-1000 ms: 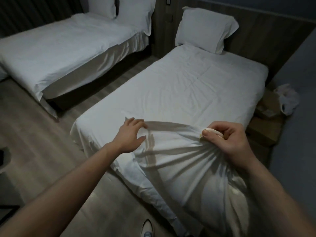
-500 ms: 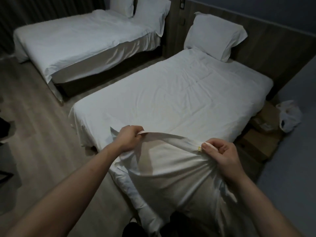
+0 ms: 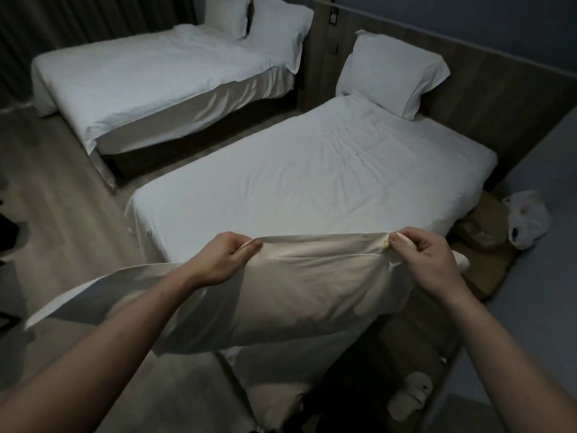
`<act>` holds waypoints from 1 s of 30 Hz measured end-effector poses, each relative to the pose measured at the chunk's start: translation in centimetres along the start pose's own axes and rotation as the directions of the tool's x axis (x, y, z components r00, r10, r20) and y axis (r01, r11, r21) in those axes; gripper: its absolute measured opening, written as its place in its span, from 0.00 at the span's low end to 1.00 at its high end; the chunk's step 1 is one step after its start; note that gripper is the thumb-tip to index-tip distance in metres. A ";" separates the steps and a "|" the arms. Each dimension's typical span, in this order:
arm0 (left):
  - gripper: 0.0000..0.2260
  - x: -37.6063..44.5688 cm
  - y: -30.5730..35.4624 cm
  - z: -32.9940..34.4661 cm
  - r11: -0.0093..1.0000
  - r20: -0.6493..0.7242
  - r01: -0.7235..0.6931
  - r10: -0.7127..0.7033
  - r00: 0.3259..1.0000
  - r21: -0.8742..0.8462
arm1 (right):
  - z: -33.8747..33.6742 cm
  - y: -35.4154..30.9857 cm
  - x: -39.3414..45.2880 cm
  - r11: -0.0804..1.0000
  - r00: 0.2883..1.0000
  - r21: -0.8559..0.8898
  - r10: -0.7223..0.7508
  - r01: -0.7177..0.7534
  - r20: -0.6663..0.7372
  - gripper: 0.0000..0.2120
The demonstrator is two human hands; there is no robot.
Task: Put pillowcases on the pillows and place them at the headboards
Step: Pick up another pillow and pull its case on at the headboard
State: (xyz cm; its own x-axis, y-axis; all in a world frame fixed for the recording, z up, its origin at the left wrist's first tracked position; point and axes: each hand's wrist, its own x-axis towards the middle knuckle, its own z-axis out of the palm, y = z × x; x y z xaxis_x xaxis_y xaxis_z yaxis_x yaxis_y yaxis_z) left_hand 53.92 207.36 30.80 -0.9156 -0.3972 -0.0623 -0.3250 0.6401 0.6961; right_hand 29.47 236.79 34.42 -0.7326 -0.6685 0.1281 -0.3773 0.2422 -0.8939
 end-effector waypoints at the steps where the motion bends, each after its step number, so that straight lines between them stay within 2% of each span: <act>1: 0.26 0.3 0.3 -0.2 1.000 -0.011 0.003 -0.003 1.000 -0.004 | -0.3 0.3 0.5 1.000 1.000 -0.002 -0.001 0.001 0.008 0.13; 8: 0.27 5.4 3.0 0.1 0.997 -0.109 0.038 -0.031 0.994 0.060 | -3.0 4.3 5.4 0.999 0.994 -0.040 -0.004 0.009 0.110 0.13; 13: 0.28 11.2 6.1 2.9 0.987 -0.125 0.070 -0.052 0.991 0.145 | -7.8 9.6 9.5 1.000 0.966 -0.009 0.018 -0.017 0.259 0.15; 18: 0.29 17.9 10.9 6.1 0.979 -0.117 0.104 -0.084 0.990 0.178 | -13.9 13.8 13.8 0.999 0.945 -0.009 0.039 -0.039 0.324 0.13; 22: 0.30 23.3 14.5 8.1 0.978 -0.131 0.106 -0.084 0.988 0.179 | -18.6 15.6 17.8 0.999 0.950 -0.021 0.032 -0.027 0.311 0.14; 30: 0.31 34.9 19.7 10.8 0.982 -0.125 0.064 -0.041 0.991 0.179 | -26.8 19.1 25.1 1.000 0.984 0.011 -0.003 0.001 0.177 0.13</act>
State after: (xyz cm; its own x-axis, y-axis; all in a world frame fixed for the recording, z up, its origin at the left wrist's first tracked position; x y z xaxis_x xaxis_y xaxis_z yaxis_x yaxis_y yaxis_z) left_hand 12.97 213.22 34.58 -0.8646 -0.5025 -0.0010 -0.4196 0.7208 0.5517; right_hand -11.29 243.48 32.05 -0.6197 -0.7830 0.0529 -0.3721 0.2338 -0.8983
